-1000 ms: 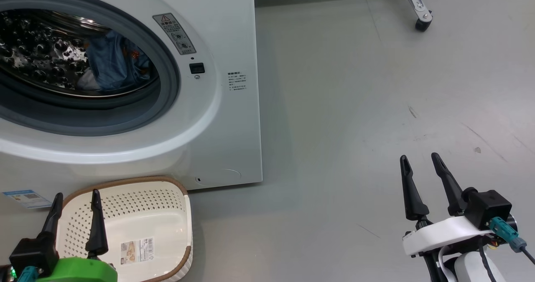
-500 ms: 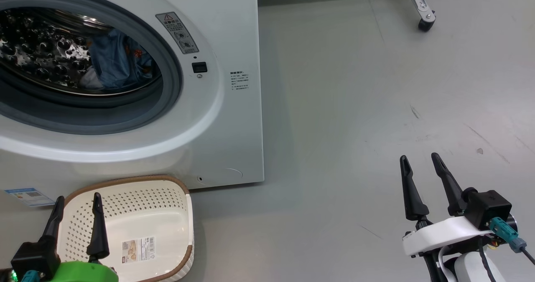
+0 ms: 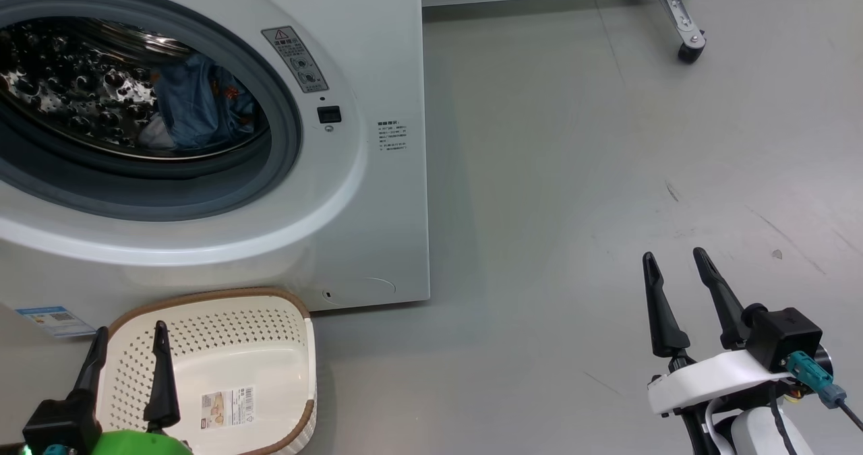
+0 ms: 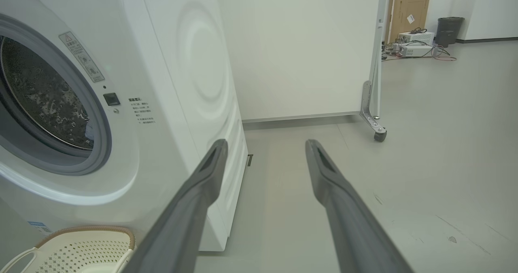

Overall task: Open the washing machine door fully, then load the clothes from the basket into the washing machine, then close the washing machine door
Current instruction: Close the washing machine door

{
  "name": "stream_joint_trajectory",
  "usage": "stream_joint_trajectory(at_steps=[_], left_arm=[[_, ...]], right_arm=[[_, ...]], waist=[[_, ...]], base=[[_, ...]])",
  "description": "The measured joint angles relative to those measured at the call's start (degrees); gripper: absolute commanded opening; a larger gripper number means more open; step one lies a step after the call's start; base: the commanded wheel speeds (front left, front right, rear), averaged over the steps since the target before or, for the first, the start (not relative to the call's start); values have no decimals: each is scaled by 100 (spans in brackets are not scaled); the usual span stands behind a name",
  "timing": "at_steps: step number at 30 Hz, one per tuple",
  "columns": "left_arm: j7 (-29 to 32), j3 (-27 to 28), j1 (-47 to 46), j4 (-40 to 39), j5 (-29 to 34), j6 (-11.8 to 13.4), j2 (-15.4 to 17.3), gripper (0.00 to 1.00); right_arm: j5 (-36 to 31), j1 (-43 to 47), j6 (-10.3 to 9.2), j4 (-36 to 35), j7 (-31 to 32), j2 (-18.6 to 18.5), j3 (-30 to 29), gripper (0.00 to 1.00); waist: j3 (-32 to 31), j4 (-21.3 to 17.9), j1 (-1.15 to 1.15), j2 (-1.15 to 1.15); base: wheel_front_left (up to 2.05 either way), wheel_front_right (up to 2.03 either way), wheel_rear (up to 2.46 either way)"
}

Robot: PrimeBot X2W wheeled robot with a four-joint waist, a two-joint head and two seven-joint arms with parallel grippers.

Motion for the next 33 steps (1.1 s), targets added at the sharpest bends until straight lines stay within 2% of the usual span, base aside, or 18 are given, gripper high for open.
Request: stream_joint_trajectory(at_steps=[33], left_arm=[[0,60,15,-33,220,-9,-65,100]], right_arm=[[-9,7,0,9,0,-1,24,100]], waist=[[-49,-7,0,0]], base=[[-1,1,0]])
